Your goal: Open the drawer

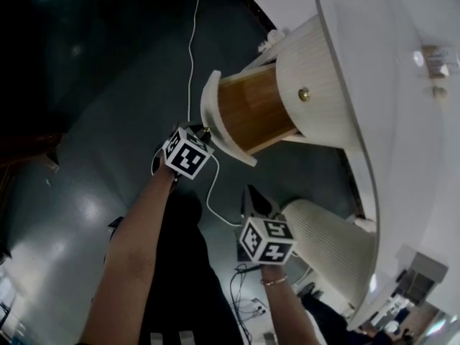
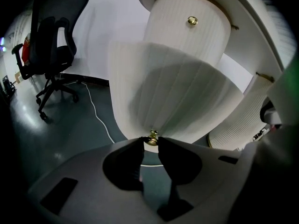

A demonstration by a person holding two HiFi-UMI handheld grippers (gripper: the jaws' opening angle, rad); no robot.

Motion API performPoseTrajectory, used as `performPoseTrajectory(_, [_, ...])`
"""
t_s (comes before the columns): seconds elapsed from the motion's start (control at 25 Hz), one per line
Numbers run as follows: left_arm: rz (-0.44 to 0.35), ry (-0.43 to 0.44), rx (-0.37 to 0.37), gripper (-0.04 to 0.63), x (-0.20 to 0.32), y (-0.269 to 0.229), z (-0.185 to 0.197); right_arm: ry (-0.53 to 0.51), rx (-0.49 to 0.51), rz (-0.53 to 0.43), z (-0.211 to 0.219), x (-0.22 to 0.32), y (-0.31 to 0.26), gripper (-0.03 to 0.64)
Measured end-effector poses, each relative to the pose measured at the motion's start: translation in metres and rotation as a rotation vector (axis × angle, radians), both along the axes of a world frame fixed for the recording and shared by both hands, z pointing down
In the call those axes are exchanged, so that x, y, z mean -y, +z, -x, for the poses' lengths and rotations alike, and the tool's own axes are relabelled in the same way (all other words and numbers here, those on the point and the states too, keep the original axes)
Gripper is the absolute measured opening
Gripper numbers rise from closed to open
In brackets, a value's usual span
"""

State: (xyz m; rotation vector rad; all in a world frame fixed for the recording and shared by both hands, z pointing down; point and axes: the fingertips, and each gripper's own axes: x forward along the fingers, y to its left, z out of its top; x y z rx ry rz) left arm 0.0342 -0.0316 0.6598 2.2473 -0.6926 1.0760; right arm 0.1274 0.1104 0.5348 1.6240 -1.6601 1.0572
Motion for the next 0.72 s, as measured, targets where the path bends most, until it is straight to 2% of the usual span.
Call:
performPoseTrajectory(0.4, [0.003,-0.023,0.037,0.096,-0.012,0.003,0.028,-0.012,0.009,0.027,0.010,-0.016,-0.002,0.003])
performPoseTrajectory(0.6, [0.011,-0.031,0.032,0.096,-0.018,0.000,0.039,-0.023,0.011,0.043,0.013,-0.023,-0.004,0.003])
performPoseTrajectory(0.72, [0.008,-0.070,0.031,0.097,-0.020,0.000,0.047,-0.021,0.014,0.047,0.014,-0.026,-0.004,0.003])
